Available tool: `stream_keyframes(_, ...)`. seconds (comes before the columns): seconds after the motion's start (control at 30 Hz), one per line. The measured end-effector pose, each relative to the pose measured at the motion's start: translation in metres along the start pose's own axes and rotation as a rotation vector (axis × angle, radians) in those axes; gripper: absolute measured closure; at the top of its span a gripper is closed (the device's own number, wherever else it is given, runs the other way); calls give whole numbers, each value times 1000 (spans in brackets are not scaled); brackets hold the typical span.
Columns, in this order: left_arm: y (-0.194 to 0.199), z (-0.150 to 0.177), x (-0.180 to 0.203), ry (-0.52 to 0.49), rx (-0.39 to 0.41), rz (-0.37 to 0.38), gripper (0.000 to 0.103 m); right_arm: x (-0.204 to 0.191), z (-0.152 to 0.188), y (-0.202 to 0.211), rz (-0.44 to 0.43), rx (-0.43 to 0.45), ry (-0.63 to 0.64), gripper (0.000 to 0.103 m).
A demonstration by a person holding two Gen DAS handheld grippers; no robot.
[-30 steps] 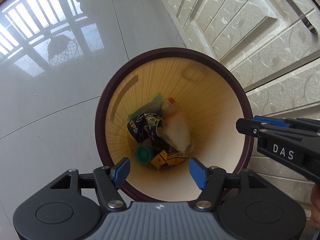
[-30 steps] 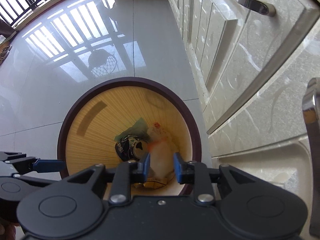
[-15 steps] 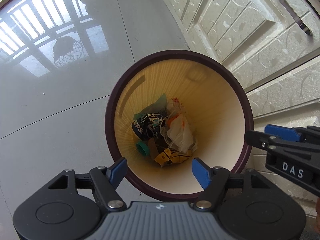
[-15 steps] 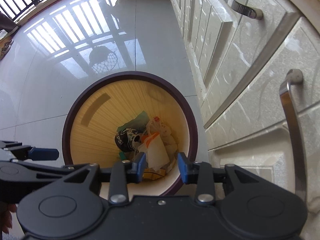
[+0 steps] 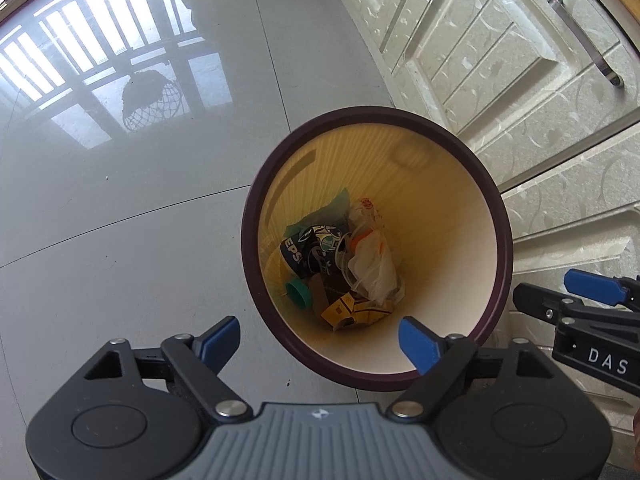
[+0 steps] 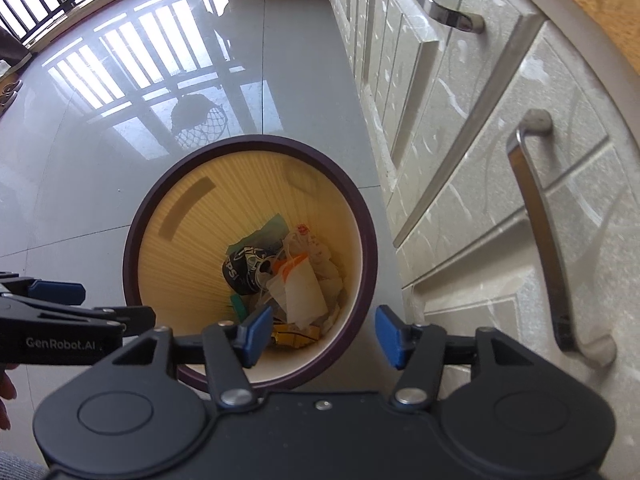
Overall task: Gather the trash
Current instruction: 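Lift both open tools away from the wastebasket back toward the bench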
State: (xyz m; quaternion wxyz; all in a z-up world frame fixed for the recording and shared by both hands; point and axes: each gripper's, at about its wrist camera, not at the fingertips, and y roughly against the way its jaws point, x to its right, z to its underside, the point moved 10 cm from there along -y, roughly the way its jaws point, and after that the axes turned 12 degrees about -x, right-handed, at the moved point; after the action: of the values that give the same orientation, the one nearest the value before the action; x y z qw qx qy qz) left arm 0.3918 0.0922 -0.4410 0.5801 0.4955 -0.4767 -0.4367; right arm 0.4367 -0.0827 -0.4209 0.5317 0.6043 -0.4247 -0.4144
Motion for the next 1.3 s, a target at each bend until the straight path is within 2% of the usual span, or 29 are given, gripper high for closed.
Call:
stream_keyframes(0.1, 3, 3, -1, -2, 7, -4, 8, 2, 5, 4, 16, 7, 1, 26)
stream_keyframes(0.2, 8, 7, -3, 0, 13, -10, 3, 3, 9, 8, 25, 13, 1, 22)
stream_keyframes(0.27, 11, 10, -5, 1, 17, -11, 0, 4, 10, 10, 32, 17, -1, 15)
stream_keyframes(0.37, 17, 14, -9, 5, 29, -18, 0, 5, 15, 14, 40, 27, -3, 6)
stream_keyframes(0.47, 24, 21, -11, -1, 41, -32, 0, 5, 19, 20, 53, 45, -1, 2)
stream_keyframes(0.63, 44, 32, -15, 6, 81, -29, 0, 4, 29, 34, 77, 77, -4, 0)
stream_keyframes(1.0, 85, 65, -33, 1, 126, -68, 0, -9, 49, 83, 42, 123, 5, 0)
stream_keyframes(1.3, 122, 88, -35, 8, 202, -60, 0, -24, 71, 126, 52, 189, 37, 0)
